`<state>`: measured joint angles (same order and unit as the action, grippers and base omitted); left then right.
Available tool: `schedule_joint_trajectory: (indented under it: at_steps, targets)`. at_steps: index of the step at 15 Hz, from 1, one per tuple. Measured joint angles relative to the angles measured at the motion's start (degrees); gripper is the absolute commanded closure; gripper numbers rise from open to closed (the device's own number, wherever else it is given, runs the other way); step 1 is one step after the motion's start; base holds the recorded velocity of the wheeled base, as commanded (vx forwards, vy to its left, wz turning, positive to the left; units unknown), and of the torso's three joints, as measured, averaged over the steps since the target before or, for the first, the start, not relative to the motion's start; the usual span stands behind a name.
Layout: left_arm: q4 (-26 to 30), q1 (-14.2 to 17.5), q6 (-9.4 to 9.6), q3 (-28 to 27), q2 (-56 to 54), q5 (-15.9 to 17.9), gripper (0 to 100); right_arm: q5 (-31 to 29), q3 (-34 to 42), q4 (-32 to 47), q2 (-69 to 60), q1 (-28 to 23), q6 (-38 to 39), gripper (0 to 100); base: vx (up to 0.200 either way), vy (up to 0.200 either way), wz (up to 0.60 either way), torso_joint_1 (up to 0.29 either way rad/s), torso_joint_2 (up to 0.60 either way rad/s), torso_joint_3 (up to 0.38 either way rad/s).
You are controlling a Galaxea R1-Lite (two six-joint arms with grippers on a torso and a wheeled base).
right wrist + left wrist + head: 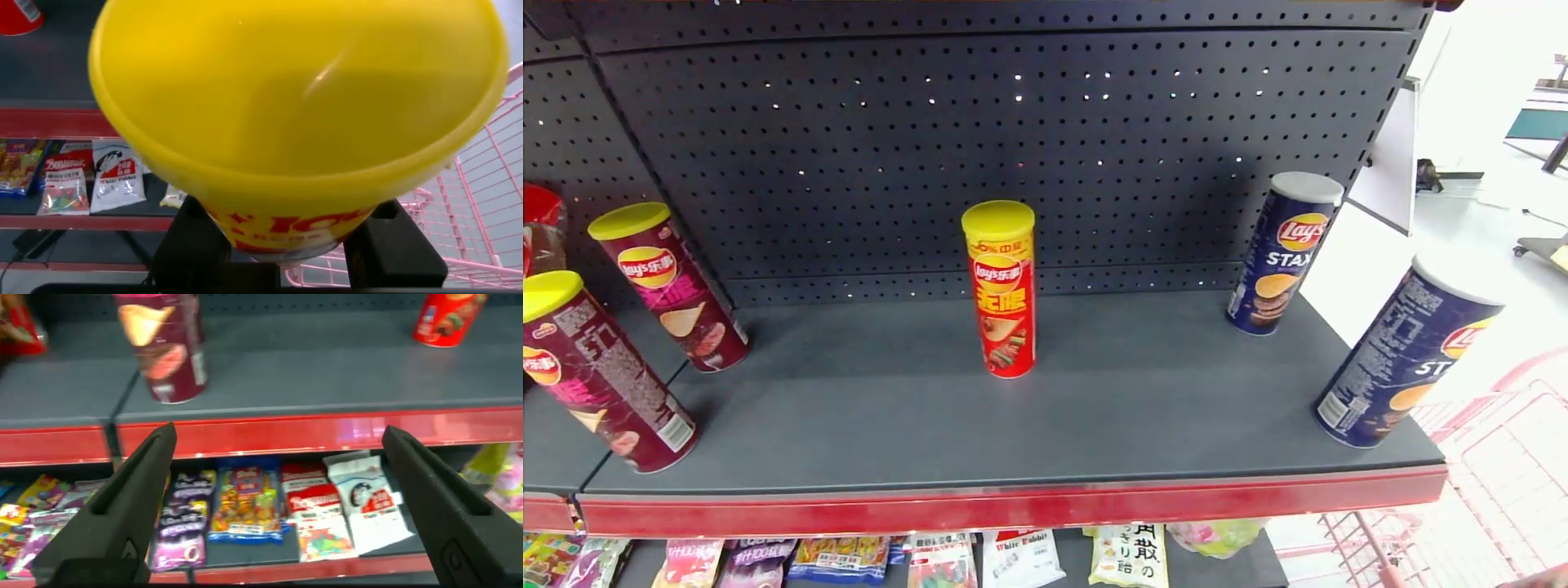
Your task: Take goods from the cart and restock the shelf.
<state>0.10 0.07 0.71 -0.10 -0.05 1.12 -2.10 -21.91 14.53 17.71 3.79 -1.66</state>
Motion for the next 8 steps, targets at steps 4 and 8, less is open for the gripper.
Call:
schedule_joint_trajectory:
  at_steps: [4, 8]
  targets:
    - [0.0, 0.0, -0.06, 0.0, 0.0, 0.0, 0, 0.0, 0.3, 0.0, -0.1, 0.0, 0.0, 100, 0.000, 0.150, 0.00, 0.003, 0.00, 0.002]
    - [0.0, 0.1, -0.35, 0.0, 0.0, 0.0, 0, 1.0, 1.2, 0.0, -0.8, 0.1, -1.3, 100, 0.000, 0.000, 0.00, 0.000, 0.00, 0.000]
